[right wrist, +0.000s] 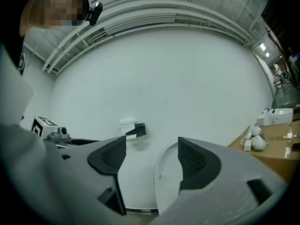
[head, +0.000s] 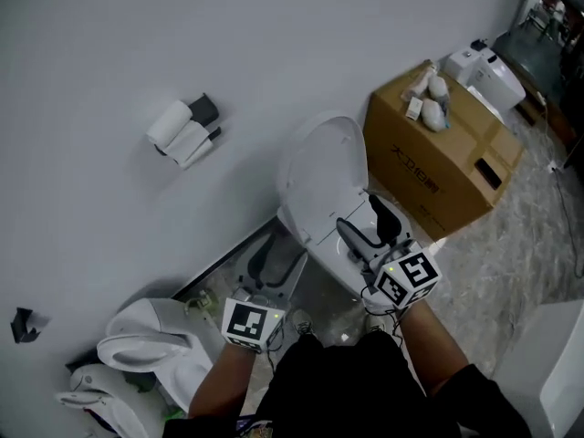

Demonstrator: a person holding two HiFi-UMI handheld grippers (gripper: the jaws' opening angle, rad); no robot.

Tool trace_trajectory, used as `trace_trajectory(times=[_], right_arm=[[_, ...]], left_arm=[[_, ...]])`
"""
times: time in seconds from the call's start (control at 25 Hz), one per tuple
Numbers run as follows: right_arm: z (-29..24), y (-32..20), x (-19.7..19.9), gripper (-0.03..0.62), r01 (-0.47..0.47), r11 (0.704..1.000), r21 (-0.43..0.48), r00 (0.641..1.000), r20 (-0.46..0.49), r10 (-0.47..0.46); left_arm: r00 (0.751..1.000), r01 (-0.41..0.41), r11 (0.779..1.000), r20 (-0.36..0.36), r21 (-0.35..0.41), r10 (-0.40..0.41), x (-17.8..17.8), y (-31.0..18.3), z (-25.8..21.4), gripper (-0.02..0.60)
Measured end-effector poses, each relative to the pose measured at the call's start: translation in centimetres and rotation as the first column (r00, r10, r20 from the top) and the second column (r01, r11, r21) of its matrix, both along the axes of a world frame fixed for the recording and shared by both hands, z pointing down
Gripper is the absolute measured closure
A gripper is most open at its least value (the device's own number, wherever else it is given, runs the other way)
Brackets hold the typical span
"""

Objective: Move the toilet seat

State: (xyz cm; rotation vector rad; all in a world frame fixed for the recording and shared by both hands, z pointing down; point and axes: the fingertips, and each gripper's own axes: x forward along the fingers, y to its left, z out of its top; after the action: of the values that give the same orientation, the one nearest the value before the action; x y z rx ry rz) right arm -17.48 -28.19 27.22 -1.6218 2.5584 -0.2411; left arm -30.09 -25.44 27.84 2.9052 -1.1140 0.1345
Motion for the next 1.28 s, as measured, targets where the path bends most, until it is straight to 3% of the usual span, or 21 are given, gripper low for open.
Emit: trace_trajectory(times=[0.16,0.36,0.68,0.92,1.28], right_arm=[[0.0,0.6,1.6,0.244,-0.136,0.991,-0.004,0.991,-0.006,0.136],[0.0,2.7,5.0,0.241,-0.28,0.96,0.004,0.96,-0.007,0.28],[0.6,8.7,12.4,0.237,-0.476,0.879,0.021,0.879,-0.026,0.477],[3.2,12.6,18.1,0.232,-0.548,0.836,-0.007,0.836,0.005,0.548],[7.5,17.4,26.3,0.229,-0.564,0.82,-0.099,0.816,0.084,0.572]], left_arm=[[0.994,-0.109,0.994,-0.029,-0.002,0.109,1.2,-1.9,-0.4,0.35],[0.96,-0.276,0.961,-0.042,0.002,0.276,5.2,-1.8,1.2,0.35],[0.868,-0.495,0.869,-0.042,-0.022,0.494,14.2,1.7,2.5,0.35],[0.831,-0.556,0.83,-0.01,-0.053,0.556,20.2,4.7,3.4,0.35],[0.799,-0.586,0.798,0.064,-0.14,0.598,28.6,9.6,5.6,0.35]])
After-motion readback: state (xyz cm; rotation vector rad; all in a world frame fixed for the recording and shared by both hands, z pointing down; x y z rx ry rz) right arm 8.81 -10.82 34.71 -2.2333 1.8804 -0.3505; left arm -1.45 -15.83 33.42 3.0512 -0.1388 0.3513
